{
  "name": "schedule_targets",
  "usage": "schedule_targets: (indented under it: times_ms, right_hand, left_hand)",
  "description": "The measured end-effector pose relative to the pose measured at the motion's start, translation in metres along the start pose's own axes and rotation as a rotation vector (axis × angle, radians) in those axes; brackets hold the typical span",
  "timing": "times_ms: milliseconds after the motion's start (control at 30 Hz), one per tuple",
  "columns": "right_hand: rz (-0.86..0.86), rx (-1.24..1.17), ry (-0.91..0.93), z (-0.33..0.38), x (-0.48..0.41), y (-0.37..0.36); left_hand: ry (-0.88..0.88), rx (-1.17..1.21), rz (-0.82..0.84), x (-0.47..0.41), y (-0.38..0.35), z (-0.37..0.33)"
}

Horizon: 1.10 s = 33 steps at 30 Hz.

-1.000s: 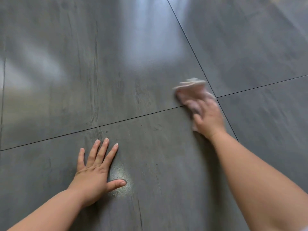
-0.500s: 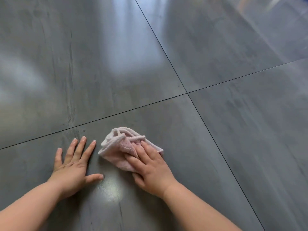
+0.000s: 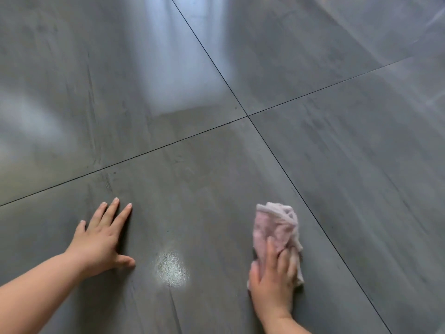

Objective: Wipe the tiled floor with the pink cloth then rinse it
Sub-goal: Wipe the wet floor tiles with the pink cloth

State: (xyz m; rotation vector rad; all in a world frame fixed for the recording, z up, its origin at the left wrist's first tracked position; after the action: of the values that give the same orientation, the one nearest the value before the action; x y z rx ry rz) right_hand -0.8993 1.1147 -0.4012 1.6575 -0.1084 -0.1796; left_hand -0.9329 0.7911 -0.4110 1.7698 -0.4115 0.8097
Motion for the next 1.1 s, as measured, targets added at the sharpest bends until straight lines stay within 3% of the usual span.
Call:
schedule_targets:
  times_ms: [133,200,267,367,500,567,733,833,900,1000,1100]
  right_hand:
    - [-0.038,-0.112,0.820,0.100,0.055,0.010]
    - [-0.057,-0.069,1.038,0.103,0.041,0.005]
    - [-0.074,-0.068,0.897,0.080,-0.010,0.000]
    - [0.035,-0.080,0.434,0.030,-0.083,-0.007]
    - [0.240,-0.151,-0.008,0.014,-0.095,-0.011]
    - [0.201,-0.120,0.011,0.039,-0.075,-0.007]
    - [0.040,-0.105,0.757,0.137,0.004,0.017]
    - [-0.017,0.012,0.990,0.138,0.005,0.014]
    - [0.011,0.074,0.852,0.104,-0.027,0.008]
    - [0.178,0.084,0.487,0.021,-0.071,0.001]
    - [0.275,0.054,0.176,-0.064,-0.080,-0.004]
  left_hand:
    - [0.076,0.096,-0.030,0.009,-0.002,0.017]
    - [0.134,0.144,-0.048,0.014,-0.004,0.031]
    - [0.143,0.149,-0.024,0.015,-0.006,0.042]
    - [0.121,0.133,0.034,0.013,-0.007,0.049]
    - [0.096,0.107,0.062,0.010,-0.010,0.050]
    - [0.097,0.095,0.062,0.011,-0.010,0.051]
    - [0.095,0.080,0.053,0.009,-0.009,0.047]
    - [0.107,0.104,0.022,0.010,-0.008,0.040]
    - [0.096,0.149,-0.063,0.007,-0.005,0.037]
    - [0.018,0.300,-0.197,0.006,0.004,0.028]
    - [-0.320,0.209,-0.255,0.005,0.010,-0.020]
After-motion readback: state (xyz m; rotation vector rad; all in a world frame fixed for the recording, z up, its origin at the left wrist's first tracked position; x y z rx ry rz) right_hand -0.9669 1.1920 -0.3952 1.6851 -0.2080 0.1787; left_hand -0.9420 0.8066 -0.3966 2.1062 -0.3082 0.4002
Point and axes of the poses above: each hand's wrist, its own x-axis away from the middle knuckle, its own y-axis out of the back of the hand, z = x × y, the point moved 9 cm from there along -x, towards the middle knuckle, and after that the axes turned 15 degrees about x, right-handed, at the moved point
